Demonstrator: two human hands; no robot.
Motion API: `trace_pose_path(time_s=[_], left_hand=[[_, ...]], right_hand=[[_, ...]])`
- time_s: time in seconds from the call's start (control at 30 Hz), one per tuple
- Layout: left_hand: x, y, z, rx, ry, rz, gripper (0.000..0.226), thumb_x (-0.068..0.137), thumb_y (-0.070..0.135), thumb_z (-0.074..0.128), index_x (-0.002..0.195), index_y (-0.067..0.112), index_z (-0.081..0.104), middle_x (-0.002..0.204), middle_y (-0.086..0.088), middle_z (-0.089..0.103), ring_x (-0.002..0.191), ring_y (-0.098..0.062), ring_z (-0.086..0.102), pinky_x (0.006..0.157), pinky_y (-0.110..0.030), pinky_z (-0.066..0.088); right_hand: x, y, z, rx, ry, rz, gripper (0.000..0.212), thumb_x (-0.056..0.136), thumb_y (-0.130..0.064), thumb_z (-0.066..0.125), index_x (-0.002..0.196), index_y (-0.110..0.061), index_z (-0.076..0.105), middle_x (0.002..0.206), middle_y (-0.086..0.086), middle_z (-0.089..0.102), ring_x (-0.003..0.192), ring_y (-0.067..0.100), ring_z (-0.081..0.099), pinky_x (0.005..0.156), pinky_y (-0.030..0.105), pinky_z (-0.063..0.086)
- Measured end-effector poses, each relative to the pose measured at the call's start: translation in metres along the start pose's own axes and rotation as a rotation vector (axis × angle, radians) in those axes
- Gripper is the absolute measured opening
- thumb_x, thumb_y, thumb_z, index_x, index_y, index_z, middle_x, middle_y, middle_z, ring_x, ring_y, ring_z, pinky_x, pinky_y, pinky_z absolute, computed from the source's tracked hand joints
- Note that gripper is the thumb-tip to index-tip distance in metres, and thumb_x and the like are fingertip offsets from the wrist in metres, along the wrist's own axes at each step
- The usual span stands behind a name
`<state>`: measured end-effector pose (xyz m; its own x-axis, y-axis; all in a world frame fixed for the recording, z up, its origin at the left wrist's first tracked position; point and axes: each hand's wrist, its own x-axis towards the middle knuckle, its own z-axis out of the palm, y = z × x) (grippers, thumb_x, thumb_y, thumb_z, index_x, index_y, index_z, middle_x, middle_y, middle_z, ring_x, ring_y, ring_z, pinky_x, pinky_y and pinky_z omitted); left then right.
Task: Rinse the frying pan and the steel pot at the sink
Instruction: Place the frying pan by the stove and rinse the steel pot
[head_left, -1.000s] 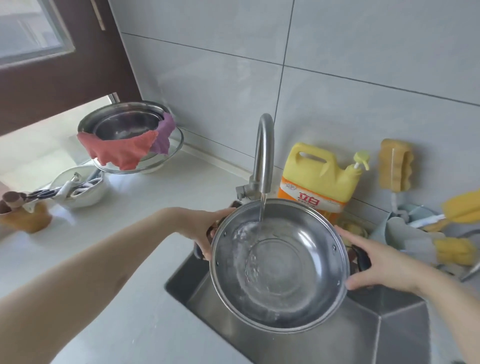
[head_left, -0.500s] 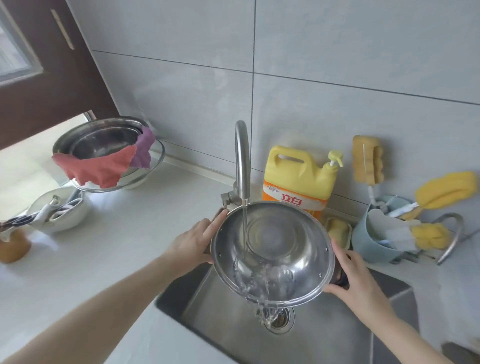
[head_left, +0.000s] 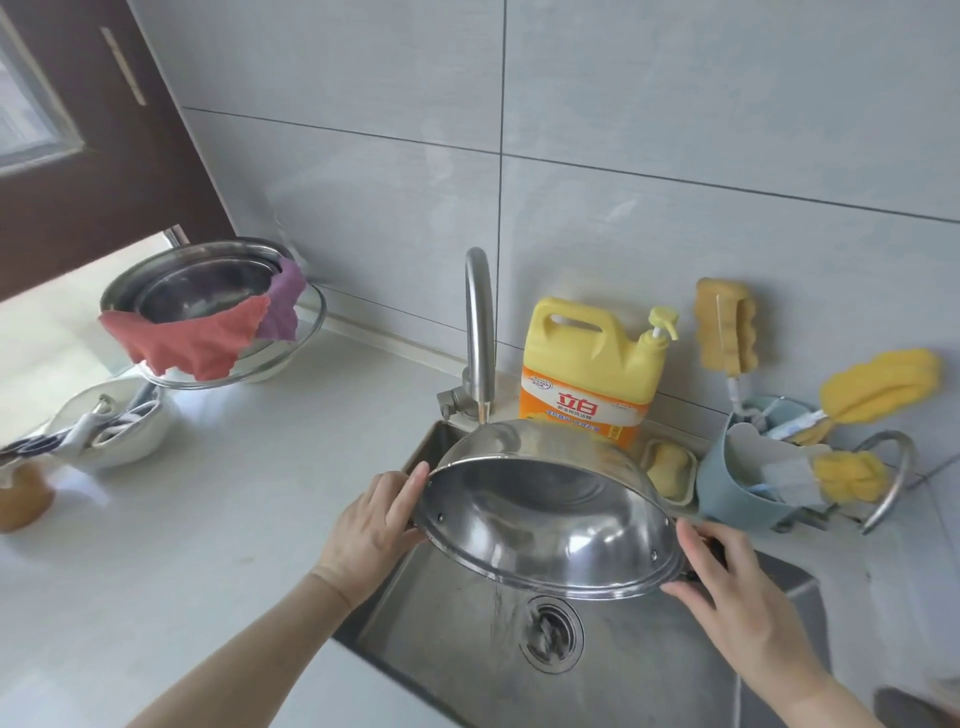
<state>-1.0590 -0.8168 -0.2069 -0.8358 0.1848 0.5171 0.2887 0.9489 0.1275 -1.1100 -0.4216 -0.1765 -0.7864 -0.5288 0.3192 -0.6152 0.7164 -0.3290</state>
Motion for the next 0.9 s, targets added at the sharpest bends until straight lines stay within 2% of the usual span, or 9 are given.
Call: trace_pose_path(time_s=[0.1,0.17,0.33,0.5,0.6,0.8,0.87,0.9], left_hand=[[-0.006,-0.003,-0.003,-0.042,-0.089,-0.092,0.141,0.054,0.025,0.096,0.157,0.014,0.000,0.100,-0.006,0.043,0.078,-0.021,0.048,0.046,-0.031,0.049],[-0.011,-0.009,-0.006,-0.044,-0.115,-0.145,0.149,0.046,0.026,0.099,0.157,0.015,0.000,0.099,-0.005,0.043,0.074,-0.021,0.052,0.046,-0.030,0.049],[-0.024,-0.027,-0.014,-0.028,-0.115,-0.230,0.145,0.044,0.028,0.099,0.156,0.017,0.008,0.099,-0.002,0.042,0.070,-0.023,0.059,0.046,-0.029,0.050],[-0.032,-0.038,-0.017,-0.003,-0.109,-0.271,0.131,0.041,0.025,0.100,0.146,0.008,0.024,0.097,-0.001,0.045,0.071,-0.022,0.060,0.046,-0.030,0.052],[-0.032,-0.040,-0.019,-0.010,-0.118,-0.268,0.132,0.044,0.023,0.100,0.148,0.012,0.020,0.098,-0.001,0.044,0.067,-0.024,0.064,0.044,-0.030,0.051],[-0.020,-0.026,-0.013,0.003,-0.066,-0.186,0.143,0.046,0.023,0.099,0.156,0.016,0.008,0.097,-0.003,0.042,0.065,-0.024,0.060,0.044,-0.029,0.049],[-0.014,-0.017,-0.009,0.000,-0.030,-0.145,0.144,0.046,0.024,0.099,0.156,0.015,0.006,0.098,-0.004,0.042,0.072,-0.022,0.053,0.047,-0.030,0.049],[-0.011,-0.012,-0.007,0.005,-0.005,-0.105,0.139,0.053,0.026,0.096,0.157,0.015,0.004,0.099,-0.005,0.043,0.076,-0.021,0.049,0.048,-0.031,0.050]], right_hand=[[0.008,-0.002,0.006,0.021,-0.052,-0.002,0.132,0.050,-0.014,0.096,0.153,-0.036,0.015,0.109,0.005,0.046,0.079,0.016,0.061,0.049,0.026,0.051],[0.017,-0.003,0.012,0.022,-0.061,-0.045,0.135,0.053,-0.014,0.095,0.154,-0.037,0.009,0.109,0.004,0.047,0.082,0.014,0.057,0.053,0.025,0.050],[0.044,-0.013,0.024,0.014,-0.040,-0.153,0.138,0.051,-0.013,0.096,0.155,-0.035,0.006,0.109,0.002,0.044,0.088,0.011,0.049,0.057,0.021,0.048],[0.061,-0.018,0.032,0.018,-0.041,-0.192,0.134,0.057,-0.012,0.094,0.155,-0.036,0.006,0.111,0.002,0.044,0.086,0.016,0.060,0.057,0.027,0.055],[0.064,-0.018,0.034,0.021,-0.039,-0.194,0.133,0.058,-0.012,0.093,0.155,-0.037,0.006,0.112,0.002,0.045,0.087,0.017,0.061,0.058,0.030,0.057],[0.045,-0.010,0.026,0.011,-0.031,-0.109,0.135,0.054,-0.014,0.094,0.153,-0.039,0.007,0.109,0.001,0.044,0.087,0.012,0.050,0.051,0.025,0.050],[0.034,-0.005,0.018,-0.005,-0.008,-0.100,0.124,0.063,-0.019,0.090,0.153,-0.039,0.008,0.110,0.002,0.045,0.087,0.011,0.051,0.050,0.024,0.050],[0.029,-0.003,0.012,-0.032,0.036,-0.131,0.107,0.076,-0.027,0.081,0.154,-0.038,0.009,0.110,0.003,0.047,0.086,0.011,0.052,0.049,0.023,0.050]])
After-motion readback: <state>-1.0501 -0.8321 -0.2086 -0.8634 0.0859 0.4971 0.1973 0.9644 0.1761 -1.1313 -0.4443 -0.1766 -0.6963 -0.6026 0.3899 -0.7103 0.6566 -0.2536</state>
